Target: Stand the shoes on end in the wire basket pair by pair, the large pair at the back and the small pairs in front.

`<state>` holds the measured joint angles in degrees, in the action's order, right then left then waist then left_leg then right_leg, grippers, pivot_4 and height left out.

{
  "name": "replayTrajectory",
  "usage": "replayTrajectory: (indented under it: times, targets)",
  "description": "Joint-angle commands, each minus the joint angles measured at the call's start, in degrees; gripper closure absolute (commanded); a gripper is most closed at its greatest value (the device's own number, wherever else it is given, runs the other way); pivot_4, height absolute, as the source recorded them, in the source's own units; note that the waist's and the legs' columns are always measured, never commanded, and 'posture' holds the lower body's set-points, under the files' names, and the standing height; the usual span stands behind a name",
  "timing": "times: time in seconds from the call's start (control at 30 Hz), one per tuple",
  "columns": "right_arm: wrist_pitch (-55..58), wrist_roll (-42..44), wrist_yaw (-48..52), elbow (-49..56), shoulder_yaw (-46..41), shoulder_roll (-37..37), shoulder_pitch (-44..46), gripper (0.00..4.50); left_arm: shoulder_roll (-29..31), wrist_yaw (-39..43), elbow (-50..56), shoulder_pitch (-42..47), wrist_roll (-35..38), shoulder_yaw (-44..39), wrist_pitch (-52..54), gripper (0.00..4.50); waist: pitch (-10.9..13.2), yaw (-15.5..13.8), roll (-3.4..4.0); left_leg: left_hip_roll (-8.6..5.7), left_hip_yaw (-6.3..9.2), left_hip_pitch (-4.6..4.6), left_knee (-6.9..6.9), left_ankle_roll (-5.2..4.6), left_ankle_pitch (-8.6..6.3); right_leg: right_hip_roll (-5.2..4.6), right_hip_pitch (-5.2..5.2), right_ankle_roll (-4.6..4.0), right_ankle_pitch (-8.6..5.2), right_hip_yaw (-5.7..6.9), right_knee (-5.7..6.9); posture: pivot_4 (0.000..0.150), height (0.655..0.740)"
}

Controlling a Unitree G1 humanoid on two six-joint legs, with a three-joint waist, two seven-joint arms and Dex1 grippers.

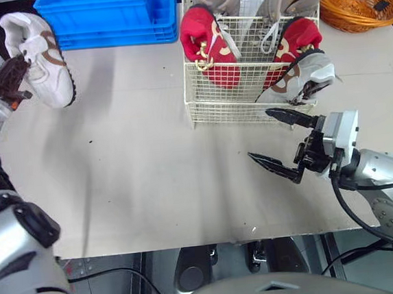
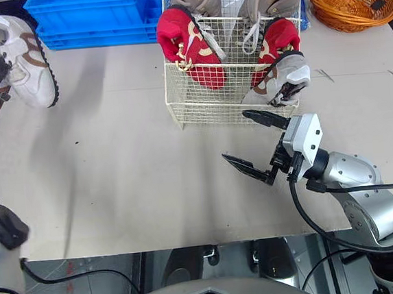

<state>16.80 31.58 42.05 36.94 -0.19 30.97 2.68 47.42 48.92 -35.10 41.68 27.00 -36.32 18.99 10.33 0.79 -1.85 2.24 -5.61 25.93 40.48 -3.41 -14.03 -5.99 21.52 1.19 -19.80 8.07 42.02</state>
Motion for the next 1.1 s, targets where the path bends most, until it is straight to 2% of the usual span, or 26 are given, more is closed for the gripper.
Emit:
replayTrajectory:
  times: [0.03,0.2,0.33,0.43,0.6,0.73,0.9,1.1]
  targets:
    - [-1.2,1.8,0.6,0.7,-2.2,0.0,0.2,0.0,-5.2,-7.5,22.9,-3.8,7.7,-4.2,1.1,4.44,0.0,-0.2,-0.05,-0.01,0.06,0.01,0.02,0.0,0.0,-0.02,-0.06,0.0,0.0,0.04,0.0,0.15,0.686]
    - [-2.2,2.2,0.7,-0.2,-3.3,-0.3,0.4,0.0,-18.0,-19.8,44.9,-5.7,13.9,-0.7,0.7,4.44,0.0,-0.8,-0.04,-0.06,0.24,-0.18,0.1,-0.01,0.0,-0.01,-0.41,0.0,0.0,0.23,-0.07,0.15,0.686]
    - [-2.5,2.1,0.1,-0.5,-3.4,-0.6,0.4,0.0,-27.1,-26.2,55.2,-6.6,13.7,8.0,0.4,4.44,0.0,-1.5,-0.02,-0.07,0.36,-0.3,0.17,-0.01,0.0,0.03,-0.62,0.0,0.0,0.32,-0.08,0.15,0.686]
    - [-2.6,2.0,-0.1,-0.5,-3.6,-0.6,0.3,0.0,-31.0,-27.2,58.0,-7.3,12.5,13.1,-0.9,4.44,0.0,-1.6,-0.02,-0.06,0.42,-0.3,0.17,-0.01,0.0,0.06,-0.65,-0.01,0.0,0.36,-0.07,0.15,0.686]
    - [-2.4,1.8,-0.9,0.2,-4.0,-0.6,-0.3,0.0,-36.6,-26.4,56.3,-9.7,3.7,23.2,-9.7,4.44,0.0,-1.6,0.02,-0.06,0.4,-0.3,0.18,0.0,0.0,0.1,-0.64,-0.01,0.0,0.37,-0.08,0.15,0.686]
    - [-2.0,2.0,-1.9,1.2,-4.3,-0.6,-1.2,0.0,-40.6,-23.7,49.9,-11.2,-4.6,30.2,-21.5,4.44,0.0,-1.9,0.03,-0.07,0.42,-0.27,0.18,-0.01,0.0,0.1,-0.65,-0.01,0.0,0.4,-0.1,0.15,0.686]
    - [-2.3,3.9,-4.9,2.2,-5.8,-2.8,-2.0,0.0,-44.6,-22.4,42.1,-12.9,-8.7,33.4,-32.2,4.44,-0.1,-1.7,0.07,-0.07,0.42,-0.26,0.18,-0.01,0.0,0.09,-0.65,-0.01,0.0,0.4,-0.11,0.15,0.686]
    - [-3.1,5.8,-10.0,3.0,-9.0,-6.8,-3.3,0.0,-46.1,-23.0,35.2,-13.4,-11.5,34.2,-39.4,4.44,-0.1,-1.8,0.1,-0.06,0.45,-0.25,0.16,-0.01,0.0,0.09,-0.64,-0.01,0.0,0.44,-0.12,0.15,0.686]
